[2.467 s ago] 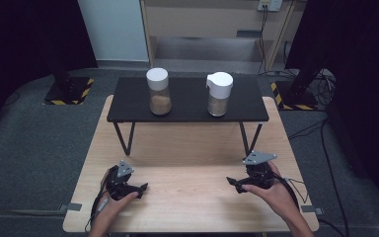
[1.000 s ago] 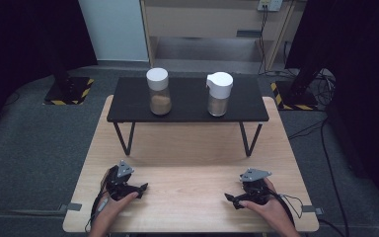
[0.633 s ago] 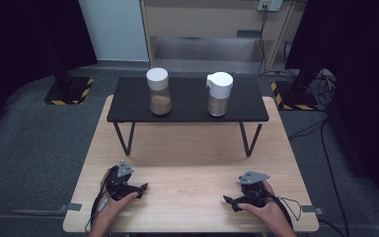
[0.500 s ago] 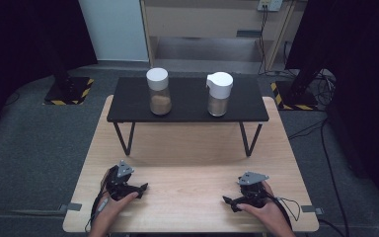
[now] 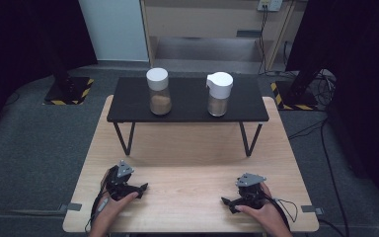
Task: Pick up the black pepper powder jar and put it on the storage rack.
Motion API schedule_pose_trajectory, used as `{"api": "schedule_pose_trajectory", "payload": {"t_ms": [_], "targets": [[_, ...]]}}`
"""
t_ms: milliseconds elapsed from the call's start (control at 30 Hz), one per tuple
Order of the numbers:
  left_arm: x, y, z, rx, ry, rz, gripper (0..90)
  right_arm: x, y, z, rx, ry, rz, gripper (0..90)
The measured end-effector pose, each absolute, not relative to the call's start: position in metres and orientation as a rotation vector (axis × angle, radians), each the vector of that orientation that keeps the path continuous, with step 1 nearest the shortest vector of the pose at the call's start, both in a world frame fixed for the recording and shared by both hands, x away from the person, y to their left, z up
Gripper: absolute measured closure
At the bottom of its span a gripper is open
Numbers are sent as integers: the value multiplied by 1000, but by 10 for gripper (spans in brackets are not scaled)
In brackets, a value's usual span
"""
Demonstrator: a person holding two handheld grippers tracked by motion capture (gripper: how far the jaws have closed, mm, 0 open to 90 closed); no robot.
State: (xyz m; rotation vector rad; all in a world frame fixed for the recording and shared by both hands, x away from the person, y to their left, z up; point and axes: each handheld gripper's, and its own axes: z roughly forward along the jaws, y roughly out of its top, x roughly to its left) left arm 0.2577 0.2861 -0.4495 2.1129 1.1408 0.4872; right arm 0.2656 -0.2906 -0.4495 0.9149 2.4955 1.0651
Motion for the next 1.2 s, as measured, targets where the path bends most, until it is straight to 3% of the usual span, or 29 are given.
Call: {"api": "schedule_pose_trajectory", "payload": {"t_ms": [1200], "targets": [[257,286,-450,2110,1144,489,0,265,-288,-449,934,2492,1057,11]]}}
